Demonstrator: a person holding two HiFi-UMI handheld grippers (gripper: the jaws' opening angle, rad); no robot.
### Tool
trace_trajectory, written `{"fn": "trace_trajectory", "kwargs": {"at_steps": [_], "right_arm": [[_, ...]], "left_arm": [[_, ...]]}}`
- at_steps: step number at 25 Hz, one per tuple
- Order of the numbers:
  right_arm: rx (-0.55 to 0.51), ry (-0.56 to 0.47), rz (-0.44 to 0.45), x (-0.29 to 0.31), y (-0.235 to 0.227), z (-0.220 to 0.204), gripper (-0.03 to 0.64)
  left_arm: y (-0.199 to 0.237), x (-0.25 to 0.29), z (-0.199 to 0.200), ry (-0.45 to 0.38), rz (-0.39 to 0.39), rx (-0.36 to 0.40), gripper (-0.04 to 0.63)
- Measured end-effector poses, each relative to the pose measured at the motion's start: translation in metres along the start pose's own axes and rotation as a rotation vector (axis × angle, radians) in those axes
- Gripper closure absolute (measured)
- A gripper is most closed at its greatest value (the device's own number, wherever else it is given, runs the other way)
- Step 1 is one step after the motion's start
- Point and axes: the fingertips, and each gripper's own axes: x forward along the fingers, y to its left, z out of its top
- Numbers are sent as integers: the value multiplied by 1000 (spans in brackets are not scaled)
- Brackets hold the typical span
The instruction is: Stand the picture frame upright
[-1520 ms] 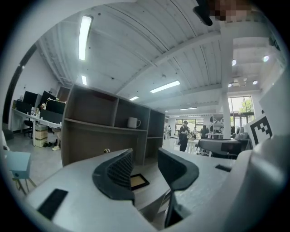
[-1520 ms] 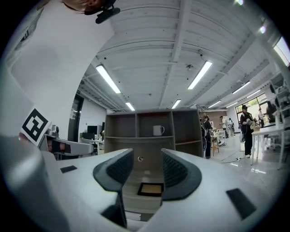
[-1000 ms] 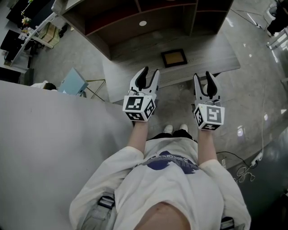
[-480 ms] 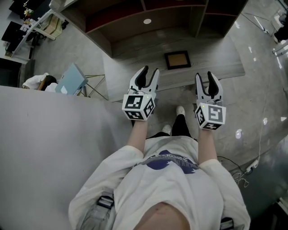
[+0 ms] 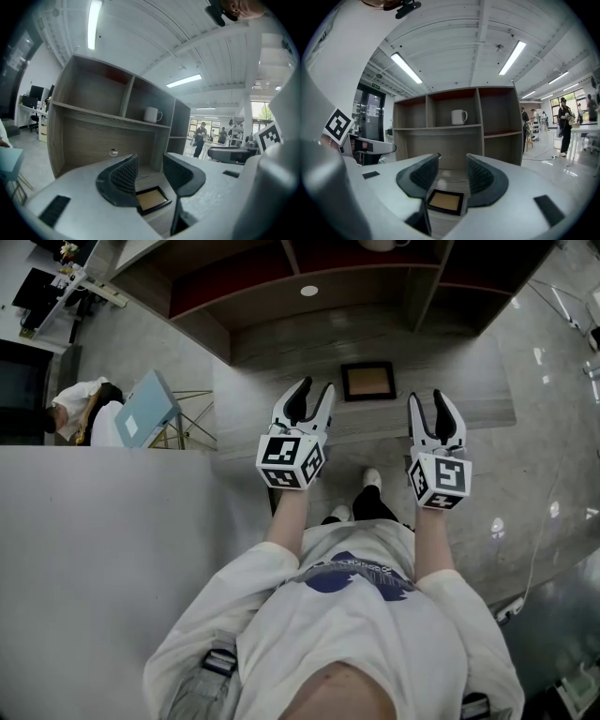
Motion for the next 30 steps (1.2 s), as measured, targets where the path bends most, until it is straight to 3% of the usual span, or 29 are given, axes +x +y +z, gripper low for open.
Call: {"fn": "trace_trajectory", "kwargs": {"at_steps": [10,19,30], "right_arm": [[-12,23,103,56,-44,2,456],[15,89,155,80,-47,-31,456],[32,240,133,109,-38,-94,456]], "left_arm": [[-4,61,-2,26,80,-13,445],[7,66,-38,99,136,-58,445],[29,85,-95,237,100,-131,444]]}}
